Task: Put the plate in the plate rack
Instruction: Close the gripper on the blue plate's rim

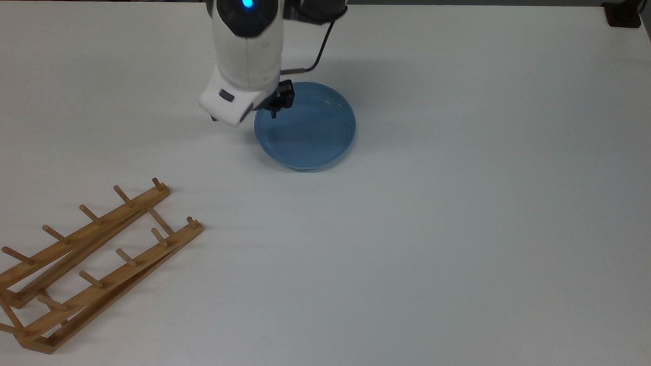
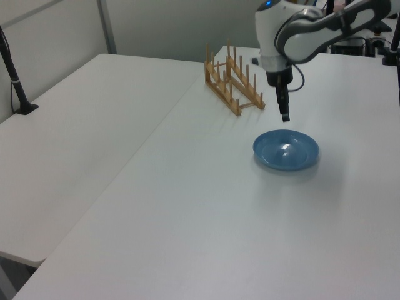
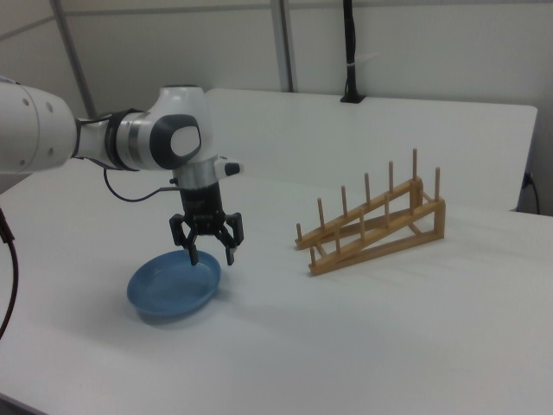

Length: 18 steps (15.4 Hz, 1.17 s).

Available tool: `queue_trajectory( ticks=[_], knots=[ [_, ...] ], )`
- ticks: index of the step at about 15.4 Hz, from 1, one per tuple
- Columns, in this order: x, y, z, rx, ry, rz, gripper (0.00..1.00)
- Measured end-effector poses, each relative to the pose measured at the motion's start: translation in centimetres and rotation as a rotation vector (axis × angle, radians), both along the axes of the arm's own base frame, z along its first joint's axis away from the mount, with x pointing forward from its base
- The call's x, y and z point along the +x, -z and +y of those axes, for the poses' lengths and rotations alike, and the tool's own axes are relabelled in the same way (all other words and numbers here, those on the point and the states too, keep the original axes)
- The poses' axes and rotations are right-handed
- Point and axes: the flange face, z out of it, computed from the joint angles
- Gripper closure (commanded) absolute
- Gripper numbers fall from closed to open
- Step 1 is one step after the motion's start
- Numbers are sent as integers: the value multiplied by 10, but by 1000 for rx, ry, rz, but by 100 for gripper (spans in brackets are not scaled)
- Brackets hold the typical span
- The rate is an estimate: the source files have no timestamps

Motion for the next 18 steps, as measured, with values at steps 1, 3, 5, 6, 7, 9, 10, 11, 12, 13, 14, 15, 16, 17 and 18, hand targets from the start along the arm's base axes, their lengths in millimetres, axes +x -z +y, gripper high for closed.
queue_trajectory(
  ticks=[1, 3, 5, 6, 7, 9, 10, 11, 12, 13, 14, 15, 16, 17, 18],
  knots=[
    [1, 7, 3, -1, 0, 8, 36],
    [2, 19, 4, -5, 7, 16, 47],
    [3, 29, 4, -15, 0, 29, 48],
    [4, 34, 4, -22, -4, 36, 48],
    [4, 39, 4, -30, -10, 43, 49],
    [4, 48, 3, -43, -19, 55, 55],
    [4, 51, 3, -44, -19, 59, 61],
    [5, 54, 3, -44, -17, 56, 71],
    [6, 55, 4, -45, -10, 47, 81],
    [7, 56, 4, -45, -6, 41, 90],
    [8, 57, 5, -45, -3, 36, 97],
    [8, 56, 6, -46, 3, 34, 100],
    [10, 54, 5, -47, 7, 27, 100],
    [13, 49, 5, -47, 9, 17, 100],
    [16, 44, 5, -47, 11, 5, 100]
  ],
)
